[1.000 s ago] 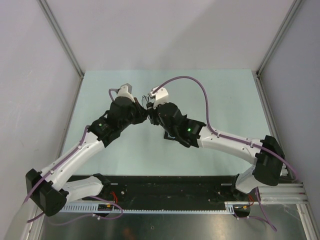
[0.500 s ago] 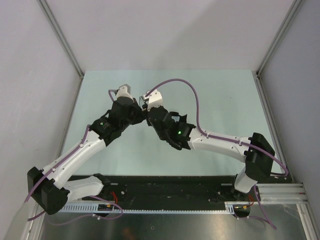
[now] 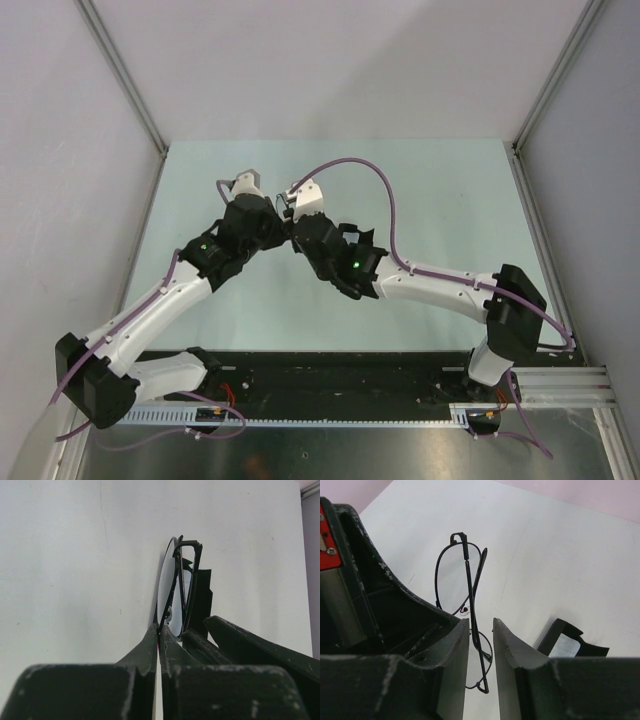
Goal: Organize the sunglasses
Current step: Pass from the left arm to the right
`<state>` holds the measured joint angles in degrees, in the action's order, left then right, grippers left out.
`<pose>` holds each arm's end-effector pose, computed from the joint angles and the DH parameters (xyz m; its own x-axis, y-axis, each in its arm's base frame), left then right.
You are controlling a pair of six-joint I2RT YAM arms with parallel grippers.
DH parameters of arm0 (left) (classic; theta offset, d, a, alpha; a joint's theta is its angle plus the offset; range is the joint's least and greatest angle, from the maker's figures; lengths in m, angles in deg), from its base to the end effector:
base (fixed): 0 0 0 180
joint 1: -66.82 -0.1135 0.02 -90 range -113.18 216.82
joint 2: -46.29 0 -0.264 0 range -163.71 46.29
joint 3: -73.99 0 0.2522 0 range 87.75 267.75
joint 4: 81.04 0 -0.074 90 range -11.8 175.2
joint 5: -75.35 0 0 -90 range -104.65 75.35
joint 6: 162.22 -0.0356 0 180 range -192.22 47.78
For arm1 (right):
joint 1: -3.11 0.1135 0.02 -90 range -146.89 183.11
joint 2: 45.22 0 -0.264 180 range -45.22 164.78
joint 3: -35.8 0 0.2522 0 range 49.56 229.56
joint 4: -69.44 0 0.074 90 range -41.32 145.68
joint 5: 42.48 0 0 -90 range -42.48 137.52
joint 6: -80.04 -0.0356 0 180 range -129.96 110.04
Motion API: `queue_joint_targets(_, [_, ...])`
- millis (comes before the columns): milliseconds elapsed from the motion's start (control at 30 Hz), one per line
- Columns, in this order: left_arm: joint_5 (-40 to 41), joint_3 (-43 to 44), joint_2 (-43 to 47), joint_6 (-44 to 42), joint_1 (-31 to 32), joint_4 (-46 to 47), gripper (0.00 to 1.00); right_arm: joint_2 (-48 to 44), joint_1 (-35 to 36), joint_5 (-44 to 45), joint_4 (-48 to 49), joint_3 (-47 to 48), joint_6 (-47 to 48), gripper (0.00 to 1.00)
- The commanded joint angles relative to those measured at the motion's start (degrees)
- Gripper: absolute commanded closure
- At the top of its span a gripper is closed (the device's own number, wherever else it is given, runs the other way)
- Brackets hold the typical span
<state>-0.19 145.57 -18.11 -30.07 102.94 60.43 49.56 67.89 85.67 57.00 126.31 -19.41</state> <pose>0.2062 -0.1395 0.3267 -0.5790 -0.3819 -0.7203 0.0135 0.8789 -0.4768 0.1866 0.3445 0.3285 -0.1963 -0.1137 -0.9739 -0.4330 0.9012 -0.0179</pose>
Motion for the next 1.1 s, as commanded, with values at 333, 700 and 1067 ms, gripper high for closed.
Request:
queue_joint_targets(333, [-1.9,3.5,1.1,1.7,0.6,3.8,0.99,-0.5,-0.6,-4.0,2.4,0.3,-3.6,0.69])
queue_joint_targets(700, [-5.8,4.5,1.9,2.6,0.2,3.9,0.99,-12.0,-2.5,-13.0,1.5,-7.8,-2.6,0.56])
queue_joint_targets(1067, [-6.9,5.1,2.2,3.2,-0.3,3.8,1.00,-13.3,-2.1,-9.7,0.5,-10.1,-2.8,0.65])
